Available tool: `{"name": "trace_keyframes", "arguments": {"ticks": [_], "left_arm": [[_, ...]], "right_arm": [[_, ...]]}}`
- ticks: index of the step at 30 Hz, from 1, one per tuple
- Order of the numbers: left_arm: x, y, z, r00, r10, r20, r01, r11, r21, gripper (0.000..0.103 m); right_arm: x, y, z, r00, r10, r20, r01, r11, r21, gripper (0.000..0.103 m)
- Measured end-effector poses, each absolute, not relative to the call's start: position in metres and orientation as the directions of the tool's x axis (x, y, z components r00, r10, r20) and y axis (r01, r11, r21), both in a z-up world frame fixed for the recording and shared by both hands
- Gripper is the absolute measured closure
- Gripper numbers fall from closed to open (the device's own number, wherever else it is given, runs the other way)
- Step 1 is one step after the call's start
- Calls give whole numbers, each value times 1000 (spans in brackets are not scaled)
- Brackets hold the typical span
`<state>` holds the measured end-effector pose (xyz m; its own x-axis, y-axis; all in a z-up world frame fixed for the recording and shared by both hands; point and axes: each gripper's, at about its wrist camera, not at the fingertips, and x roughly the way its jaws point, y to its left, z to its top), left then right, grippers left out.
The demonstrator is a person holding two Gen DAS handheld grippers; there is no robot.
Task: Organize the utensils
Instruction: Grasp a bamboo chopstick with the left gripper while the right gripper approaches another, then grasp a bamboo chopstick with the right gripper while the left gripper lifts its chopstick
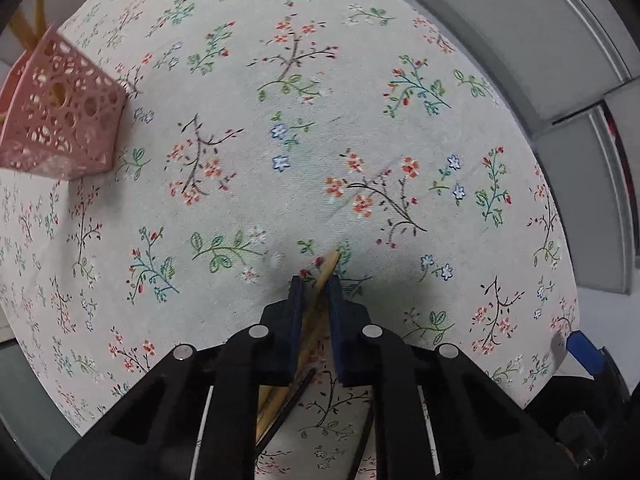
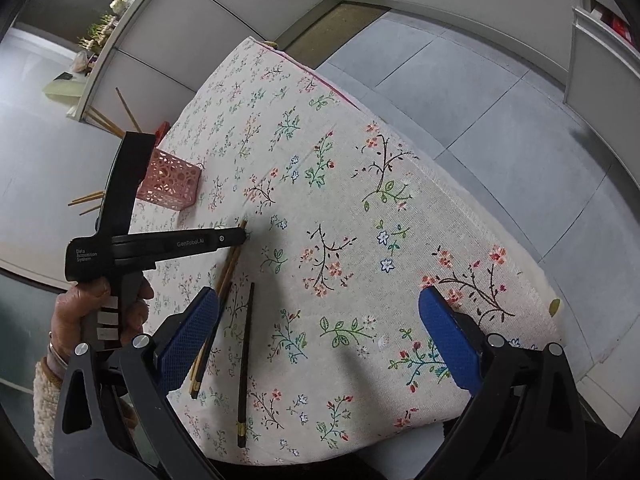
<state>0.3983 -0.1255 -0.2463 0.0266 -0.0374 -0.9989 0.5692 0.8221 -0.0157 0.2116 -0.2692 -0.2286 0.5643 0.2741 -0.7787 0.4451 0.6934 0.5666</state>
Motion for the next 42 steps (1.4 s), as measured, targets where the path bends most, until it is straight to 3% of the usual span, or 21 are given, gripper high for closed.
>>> {"name": "trace_keyframes", "arguments": {"ticks": [6, 12, 23, 25, 27, 29, 42], "left_arm": [[408, -80, -246, 73, -62, -995, 501, 865, -17, 93], [407, -8, -229, 128, -170, -977, 381, 918, -110, 93], [400, 98, -185, 293, -363, -885, 185, 929, -320, 95], [390, 113, -172, 350, -377, -858, 178, 926, -334, 95], [382, 124, -161, 389, -367, -845, 182, 930, -320, 96], [371, 132, -153, 424, -365, -829, 185, 931, -315, 96], [356, 167, -131, 487, -398, -777, 193, 917, -349, 97]], "right_arm": [[216, -264, -228, 555, 246, -795, 446, 719, 534, 7], [230, -248, -224, 551, 225, -803, 431, 748, 505, 7], [320, -164, -208, 461, 376, -804, 348, 757, 553, 10], [337, -147, -215, 406, 395, -824, 357, 762, 541, 21], [355, -127, -228, 325, 405, -855, 357, 785, 507, 43], [367, -113, -236, 289, 399, -870, 346, 804, 483, 56], [385, -80, -254, 219, 211, -953, 404, 869, 285, 70]]}}
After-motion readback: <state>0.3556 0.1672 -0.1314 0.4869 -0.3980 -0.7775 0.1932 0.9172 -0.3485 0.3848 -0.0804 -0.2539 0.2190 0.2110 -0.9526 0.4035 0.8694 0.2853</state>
